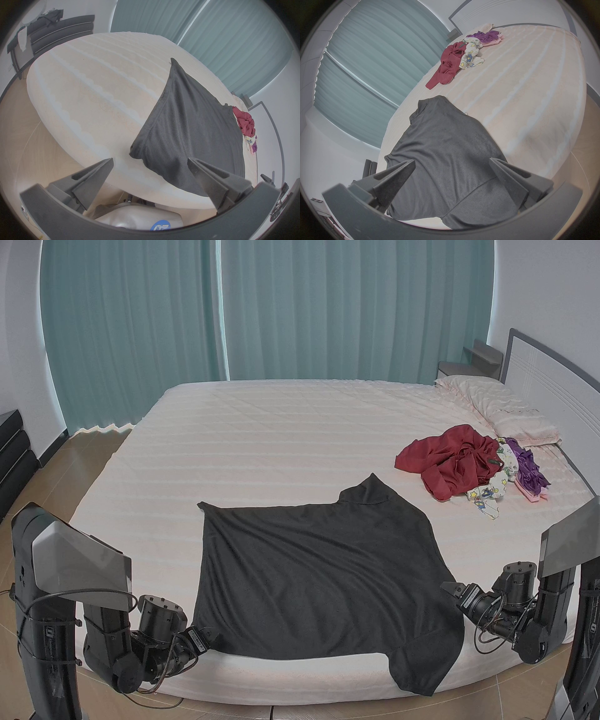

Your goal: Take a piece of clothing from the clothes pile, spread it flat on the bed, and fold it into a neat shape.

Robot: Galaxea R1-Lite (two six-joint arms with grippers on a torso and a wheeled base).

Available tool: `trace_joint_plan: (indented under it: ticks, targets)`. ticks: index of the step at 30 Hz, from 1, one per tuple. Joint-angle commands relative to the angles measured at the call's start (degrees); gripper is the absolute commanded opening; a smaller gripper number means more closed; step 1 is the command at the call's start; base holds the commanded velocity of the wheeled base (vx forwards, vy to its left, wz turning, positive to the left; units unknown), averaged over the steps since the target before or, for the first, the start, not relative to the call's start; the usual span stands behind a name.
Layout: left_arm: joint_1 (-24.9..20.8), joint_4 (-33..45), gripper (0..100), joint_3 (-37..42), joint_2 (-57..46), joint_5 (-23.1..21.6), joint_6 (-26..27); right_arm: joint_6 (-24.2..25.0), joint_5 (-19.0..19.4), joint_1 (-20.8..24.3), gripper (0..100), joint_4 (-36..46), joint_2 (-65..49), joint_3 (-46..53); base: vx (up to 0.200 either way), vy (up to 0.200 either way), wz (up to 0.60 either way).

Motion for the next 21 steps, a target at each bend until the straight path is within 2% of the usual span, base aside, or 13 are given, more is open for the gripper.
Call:
trace_joint_plan:
  ticks: [1,4,7,8,16,21]
  targets:
    - [-0.7,0.0,100,-2.2,2.9,1.5,0.3,0.0,0.0,0.4,100,-0.7,0.1,0.1,0.0,0.0,0.0]
    - [-0.9,0.0,100,-4.0,5.0,4.7,1.0,-0.1,-0.1,0.6,100,-0.7,0.1,0.1,0.0,0.0,0.0]
    - [-0.9,0.1,100,-4.2,5.1,4.9,1.9,-0.2,-0.1,0.6,100,-0.7,0.1,0.1,0.0,0.0,0.0]
    - [-0.9,0.2,0,-4.2,5.1,4.9,1.9,-0.2,-0.2,0.6,100,-0.7,0.1,0.1,0.0,0.0,0.0]
    - [-1.1,0.4,0,-3.3,5.3,5.5,2.2,-0.4,-0.3,0.6,100,-0.7,0.5,0.5,0.0,0.0,0.0]
    - [-1.2,0.0,0,0.1,5.0,6.3,2.5,-0.7,-0.2,0.6,100,-0.7,0.6,1.4,0.0,0.0,0.0]
